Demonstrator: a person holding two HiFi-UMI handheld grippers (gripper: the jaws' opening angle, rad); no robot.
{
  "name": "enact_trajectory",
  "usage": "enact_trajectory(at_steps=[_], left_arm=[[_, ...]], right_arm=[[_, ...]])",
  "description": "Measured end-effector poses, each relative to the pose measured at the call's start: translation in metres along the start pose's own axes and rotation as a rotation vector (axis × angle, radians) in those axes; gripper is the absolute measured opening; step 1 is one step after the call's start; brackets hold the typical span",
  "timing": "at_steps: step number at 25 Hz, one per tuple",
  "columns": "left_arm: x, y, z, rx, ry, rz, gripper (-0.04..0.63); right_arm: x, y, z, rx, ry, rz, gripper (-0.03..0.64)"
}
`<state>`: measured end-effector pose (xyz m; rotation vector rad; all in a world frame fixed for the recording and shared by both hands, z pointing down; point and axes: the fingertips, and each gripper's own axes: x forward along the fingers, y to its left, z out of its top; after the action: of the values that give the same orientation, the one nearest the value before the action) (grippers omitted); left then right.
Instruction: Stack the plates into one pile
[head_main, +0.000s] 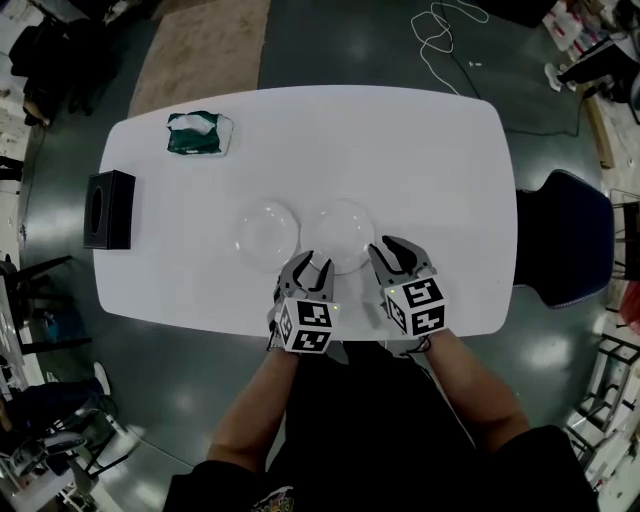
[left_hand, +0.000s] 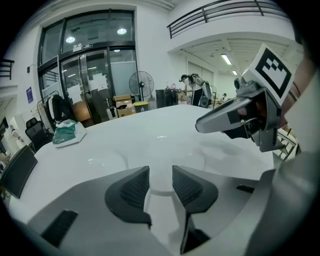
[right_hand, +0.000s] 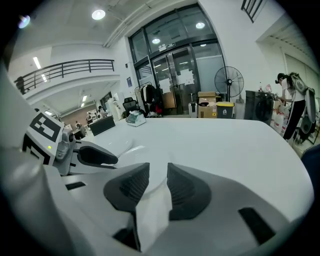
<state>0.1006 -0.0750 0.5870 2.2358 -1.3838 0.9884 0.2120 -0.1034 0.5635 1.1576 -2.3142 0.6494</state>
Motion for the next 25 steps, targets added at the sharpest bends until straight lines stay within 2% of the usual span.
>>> enact_trajectory(at_steps=[4,10,25], left_arm=[[0.002,-0.001,-0.004,-0.010,0.009,-0.001,0.156],[0.002,-0.004,-0.005,-0.013,0.001,-0.012,0.118],[0.006,0.002,-0.009,-0.029,-0.019,-0.017,0.117]], right_arm=[[0.004,-0.003,-0.006,0.031,0.010,0.007,0.129],[0.010,-0.006,-0.012,0.116,0.034,0.025,0.152],[0.030,-0.006,-0.015,0.322,0.067,0.065,0.164]])
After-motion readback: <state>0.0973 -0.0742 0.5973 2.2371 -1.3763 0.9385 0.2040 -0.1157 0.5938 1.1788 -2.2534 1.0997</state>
